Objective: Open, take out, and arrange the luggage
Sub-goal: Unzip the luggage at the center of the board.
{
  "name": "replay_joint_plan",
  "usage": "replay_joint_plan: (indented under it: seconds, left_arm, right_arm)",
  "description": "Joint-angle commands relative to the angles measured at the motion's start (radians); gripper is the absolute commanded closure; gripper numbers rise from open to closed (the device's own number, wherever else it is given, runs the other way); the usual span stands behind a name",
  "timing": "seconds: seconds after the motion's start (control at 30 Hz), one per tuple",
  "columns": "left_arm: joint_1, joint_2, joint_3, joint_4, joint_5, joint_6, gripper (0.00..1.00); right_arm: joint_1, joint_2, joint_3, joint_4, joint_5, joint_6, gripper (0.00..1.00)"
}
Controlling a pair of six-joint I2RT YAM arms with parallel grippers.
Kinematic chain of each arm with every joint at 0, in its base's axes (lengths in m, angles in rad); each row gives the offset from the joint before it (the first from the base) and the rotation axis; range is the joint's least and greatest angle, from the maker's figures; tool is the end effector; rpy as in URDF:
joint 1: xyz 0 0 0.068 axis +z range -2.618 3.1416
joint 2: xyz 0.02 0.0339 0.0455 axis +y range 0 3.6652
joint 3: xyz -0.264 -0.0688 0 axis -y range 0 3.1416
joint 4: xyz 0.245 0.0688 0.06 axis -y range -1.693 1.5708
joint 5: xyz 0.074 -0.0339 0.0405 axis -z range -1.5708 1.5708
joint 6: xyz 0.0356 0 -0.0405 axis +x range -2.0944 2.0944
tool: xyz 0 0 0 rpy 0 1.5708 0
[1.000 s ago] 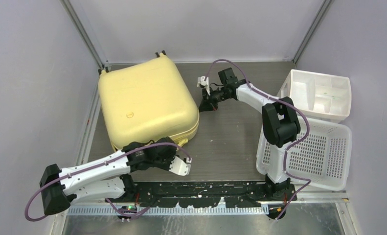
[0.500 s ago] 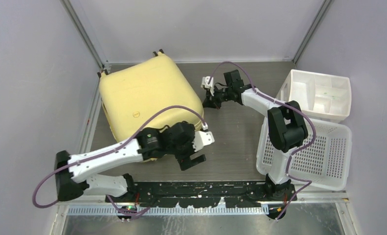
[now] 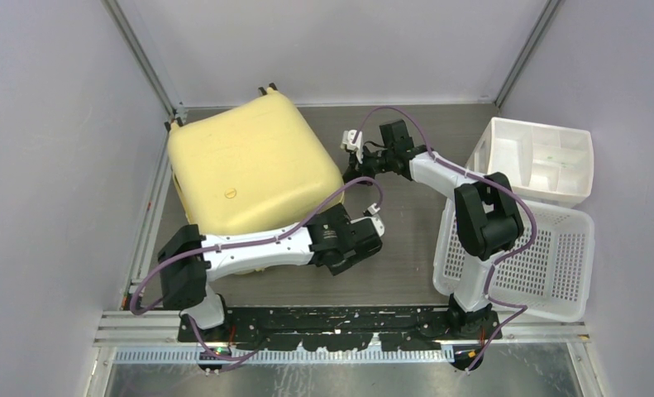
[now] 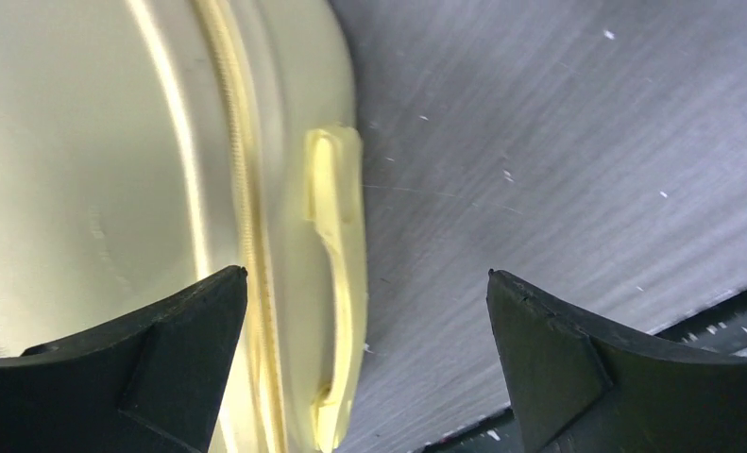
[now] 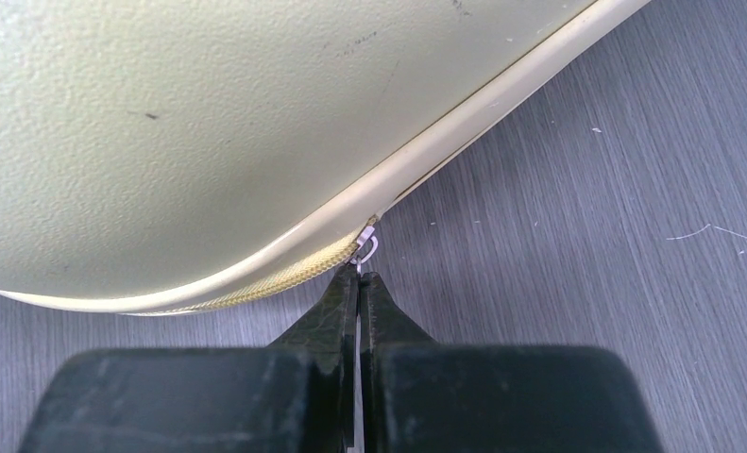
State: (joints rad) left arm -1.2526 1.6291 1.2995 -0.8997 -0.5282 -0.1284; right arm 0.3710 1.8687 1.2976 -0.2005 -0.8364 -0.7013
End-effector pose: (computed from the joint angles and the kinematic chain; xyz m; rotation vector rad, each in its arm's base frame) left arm 0.1177 -0.2999 0.2558 1.2523 2.2101 0.2503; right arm 0.3690 0.1719 0.2157 -1.4234 1.6175 0.7813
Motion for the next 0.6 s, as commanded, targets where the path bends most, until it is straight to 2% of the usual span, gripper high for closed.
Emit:
replay_joint_plan:
  seconds: [0.0,0.07,0.13,0.3,0.57]
  left_arm:
    - [0.009,0.015,0.041,-0.014,-0.148,-0.039,0.00]
    - [0.026,0.020,0.020,-0.013,-0.137,-0.054,0.03]
    - [0.045,0.010,-0.016,0.012,-0.103,-0.058,0.17]
    - [0.052,0.005,-0.085,0.063,-0.043,-0.070,0.42]
    - [0.048,0.021,-0.097,0.061,-0.052,-0.057,0.49]
  right_arm:
    - [-0.037,-0.043,-0.015,-0.050,0.097,0.005,0.99]
    - [-0.039,-0.041,-0.014,-0.050,0.099,0.005,0.99]
    - [-0.038,-0.038,-0.011,-0.055,0.101,0.007,0.99]
    - [-0.038,-0.036,-0.012,-0.059,0.108,0.008,0.99]
    - [-0.038,-0.030,-0.002,-0.065,0.111,0.018,0.99]
